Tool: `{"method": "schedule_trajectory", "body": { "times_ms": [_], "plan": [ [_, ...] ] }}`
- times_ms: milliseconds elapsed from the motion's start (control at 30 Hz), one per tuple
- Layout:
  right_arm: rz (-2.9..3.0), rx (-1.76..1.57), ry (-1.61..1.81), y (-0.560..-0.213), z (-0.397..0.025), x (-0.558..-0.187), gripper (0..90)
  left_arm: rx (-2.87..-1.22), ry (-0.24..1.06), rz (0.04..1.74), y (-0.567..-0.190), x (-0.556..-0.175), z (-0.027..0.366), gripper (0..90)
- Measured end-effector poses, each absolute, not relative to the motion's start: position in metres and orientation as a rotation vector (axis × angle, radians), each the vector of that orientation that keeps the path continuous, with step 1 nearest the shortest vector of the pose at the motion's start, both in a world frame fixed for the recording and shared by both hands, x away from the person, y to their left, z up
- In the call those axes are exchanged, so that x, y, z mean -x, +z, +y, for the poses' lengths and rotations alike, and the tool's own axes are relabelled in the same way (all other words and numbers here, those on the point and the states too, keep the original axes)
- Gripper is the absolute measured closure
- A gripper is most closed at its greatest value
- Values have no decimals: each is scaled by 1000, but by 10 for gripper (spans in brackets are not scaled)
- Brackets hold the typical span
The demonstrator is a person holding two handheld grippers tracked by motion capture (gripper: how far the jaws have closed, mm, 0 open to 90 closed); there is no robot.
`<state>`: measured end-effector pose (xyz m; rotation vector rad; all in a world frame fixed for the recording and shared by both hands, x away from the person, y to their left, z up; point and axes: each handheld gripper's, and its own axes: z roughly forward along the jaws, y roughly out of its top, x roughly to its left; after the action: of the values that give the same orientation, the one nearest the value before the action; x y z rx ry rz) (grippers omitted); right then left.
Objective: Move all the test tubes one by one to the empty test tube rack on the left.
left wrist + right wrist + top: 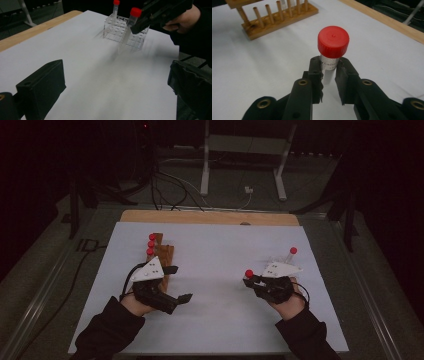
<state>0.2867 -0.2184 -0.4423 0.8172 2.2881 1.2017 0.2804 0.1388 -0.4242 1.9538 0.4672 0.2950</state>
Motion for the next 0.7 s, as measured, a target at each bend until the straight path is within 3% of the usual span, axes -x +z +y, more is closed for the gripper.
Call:
{"method": "schedule_trajectory", "body": {
  "times_ms": [700],
  "plan": [
    [2419, -709, 1199, -453, -189, -275, 752, -1982, 246, 333, -421, -278, 88, 49]
  ]
}}
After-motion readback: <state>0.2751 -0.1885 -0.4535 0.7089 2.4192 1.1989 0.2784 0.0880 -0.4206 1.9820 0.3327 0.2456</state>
